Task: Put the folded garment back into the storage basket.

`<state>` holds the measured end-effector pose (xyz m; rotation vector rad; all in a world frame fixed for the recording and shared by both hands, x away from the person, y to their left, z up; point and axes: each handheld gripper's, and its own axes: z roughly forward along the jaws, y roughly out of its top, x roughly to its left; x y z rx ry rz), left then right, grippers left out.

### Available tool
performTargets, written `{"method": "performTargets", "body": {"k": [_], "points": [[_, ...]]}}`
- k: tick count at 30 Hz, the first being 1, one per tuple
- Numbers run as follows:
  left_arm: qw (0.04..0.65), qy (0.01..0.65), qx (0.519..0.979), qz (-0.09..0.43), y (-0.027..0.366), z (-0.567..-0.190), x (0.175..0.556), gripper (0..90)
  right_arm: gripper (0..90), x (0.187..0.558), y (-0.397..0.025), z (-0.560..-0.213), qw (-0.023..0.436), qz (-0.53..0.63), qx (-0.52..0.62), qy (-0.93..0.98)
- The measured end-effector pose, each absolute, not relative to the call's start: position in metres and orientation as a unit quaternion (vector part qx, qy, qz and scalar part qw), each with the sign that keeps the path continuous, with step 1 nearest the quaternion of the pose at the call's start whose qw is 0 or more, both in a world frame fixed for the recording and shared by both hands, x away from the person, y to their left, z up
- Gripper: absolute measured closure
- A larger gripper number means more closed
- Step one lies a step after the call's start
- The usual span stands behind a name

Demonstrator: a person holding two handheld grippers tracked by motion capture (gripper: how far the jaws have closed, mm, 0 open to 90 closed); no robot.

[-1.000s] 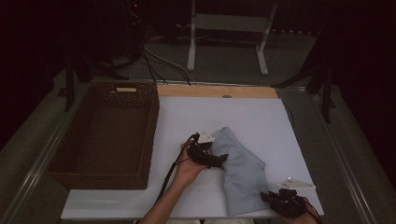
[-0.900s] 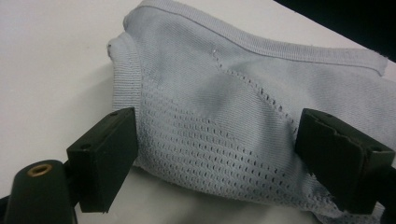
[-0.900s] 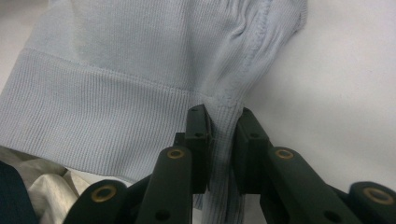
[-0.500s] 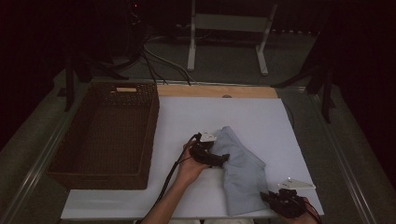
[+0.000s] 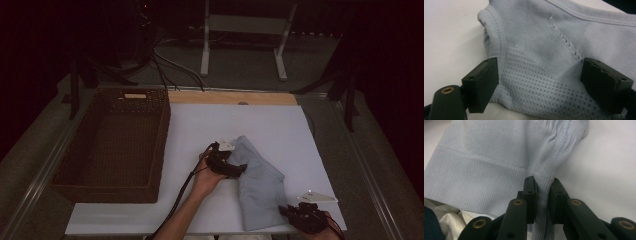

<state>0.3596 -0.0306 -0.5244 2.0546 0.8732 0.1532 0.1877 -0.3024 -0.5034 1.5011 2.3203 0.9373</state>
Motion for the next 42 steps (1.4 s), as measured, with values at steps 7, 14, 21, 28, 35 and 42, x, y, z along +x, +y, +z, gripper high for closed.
{"method": "performTargets", "body": {"k": [7,14,21,28,35,42], "points": [[0.421,0.363,0.828,0.071,-0.032,-0.526,0.362,16.4,78.6,0.187,-0.302,-0.503,0.111,0.319,0.511,0.790],[0.403,0.382,0.829,0.070,-0.033,-0.524,0.363,15.2,78.6,0.187,-0.302,-0.503,0.112,0.319,0.511,0.790],[0.388,0.388,0.834,0.063,-0.033,-0.526,0.364,5.3,78.6,0.188,-0.302,-0.503,0.111,0.319,0.511,0.790],[0.384,0.368,0.845,0.054,-0.036,-0.522,0.357,25.9,78.5,0.188,-0.302,-0.503,0.112,0.318,0.511,0.791],[0.378,0.373,0.844,0.071,-0.042,-0.522,0.351,55.9,78.6,0.188,-0.302,-0.503,0.112,0.318,0.510,0.791],[0.385,0.379,0.840,0.052,-0.045,-0.522,0.350,76.5,78.5,0.188,-0.301,-0.503,0.112,0.318,0.510,0.791]]}}
